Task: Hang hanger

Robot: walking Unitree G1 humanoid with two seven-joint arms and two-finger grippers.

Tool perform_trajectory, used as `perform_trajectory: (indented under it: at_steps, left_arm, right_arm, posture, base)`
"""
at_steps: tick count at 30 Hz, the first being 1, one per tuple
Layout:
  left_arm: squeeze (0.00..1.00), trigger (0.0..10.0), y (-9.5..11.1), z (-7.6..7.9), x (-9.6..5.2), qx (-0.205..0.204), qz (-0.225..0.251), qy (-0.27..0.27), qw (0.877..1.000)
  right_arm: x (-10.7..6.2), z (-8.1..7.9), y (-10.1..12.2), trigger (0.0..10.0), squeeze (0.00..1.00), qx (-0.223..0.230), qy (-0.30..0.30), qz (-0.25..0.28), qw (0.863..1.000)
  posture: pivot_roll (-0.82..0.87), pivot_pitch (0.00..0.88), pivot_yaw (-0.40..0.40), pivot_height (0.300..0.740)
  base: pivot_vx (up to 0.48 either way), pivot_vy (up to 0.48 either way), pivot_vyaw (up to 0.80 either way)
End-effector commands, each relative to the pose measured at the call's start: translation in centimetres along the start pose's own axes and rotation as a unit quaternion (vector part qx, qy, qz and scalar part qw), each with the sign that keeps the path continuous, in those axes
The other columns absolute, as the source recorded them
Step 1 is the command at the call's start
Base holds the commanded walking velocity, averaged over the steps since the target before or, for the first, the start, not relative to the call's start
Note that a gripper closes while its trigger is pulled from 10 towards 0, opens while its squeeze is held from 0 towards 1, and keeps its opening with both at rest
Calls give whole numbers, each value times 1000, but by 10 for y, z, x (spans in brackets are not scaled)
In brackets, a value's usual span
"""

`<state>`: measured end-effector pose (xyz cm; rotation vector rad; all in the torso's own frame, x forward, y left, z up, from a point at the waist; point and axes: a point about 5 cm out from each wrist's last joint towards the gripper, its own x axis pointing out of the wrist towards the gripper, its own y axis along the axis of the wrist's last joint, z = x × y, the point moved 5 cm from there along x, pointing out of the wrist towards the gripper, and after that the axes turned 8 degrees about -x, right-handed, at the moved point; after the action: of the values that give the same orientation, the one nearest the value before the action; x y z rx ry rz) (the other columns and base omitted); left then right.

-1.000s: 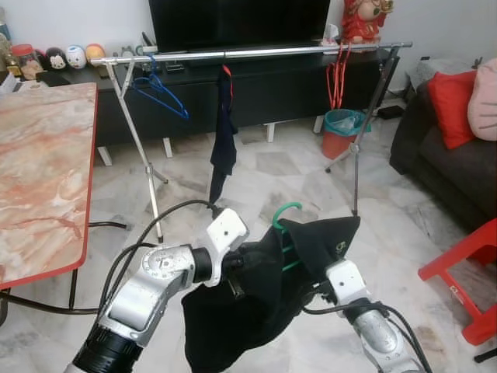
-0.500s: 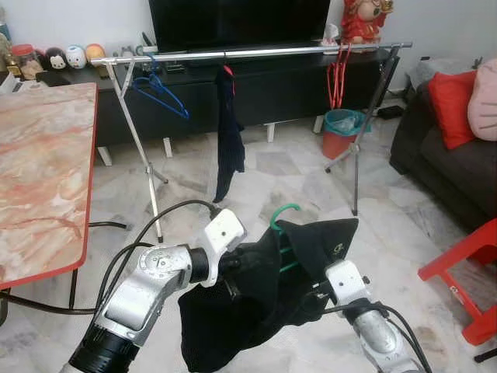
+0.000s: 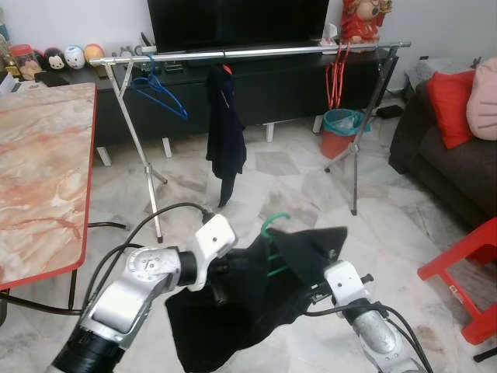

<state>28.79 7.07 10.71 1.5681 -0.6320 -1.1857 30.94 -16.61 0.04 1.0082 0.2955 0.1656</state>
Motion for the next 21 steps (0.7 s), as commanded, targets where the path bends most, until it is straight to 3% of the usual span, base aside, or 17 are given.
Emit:
perform_trajectory:
  at_steps: [1,5,7,11,15,18,21]
  left_arm:
    - [0,10000,-4,4,-3,22,-13,-12,1000]
    - [0,10000,-20,4,-17,40,-56,-25,997]
    - [0,10000,-34,3,-30,57,-93,-35,993]
    - [0,10000,-38,1,-56,57,-107,-56,991]
    - [0,10000,-34,10,-72,47,-95,-100,989]
    - [0,10000,-24,-3,-78,46,-65,-69,994]
    - [0,10000,-3,-16,-87,24,-1,-48,999]
  right_arm:
    - [4,13,11,0,0,-9,-12,23,1000]
    - [5,20,20,0,0,-15,-18,41,999]
    - [5,25,24,0,0,-23,-19,47,998]
    - [5,34,25,0,0,-32,-22,46,998]
    - [4,36,25,0,0,-35,-17,42,998]
    - [4,35,25,0,0,-33,-11,38,999]
    - [3,31,25,0,0,-26,2,35,999]
  posture:
    - [-4,0,-24,740]
    - [-4,0,-23,740]
    - [-4,0,-24,740]
    - [-1,0,-27,740]
    - [4,0,-31,740]
    - [4,0,-32,740]
    - [6,0,-36,740]
  base:
    - [0,0,0]
    - [0,0,0]
    - [0,0,0]
    - [0,0,0]
    - [0,0,0]
    - [0,0,0]
    - [0,0,0]
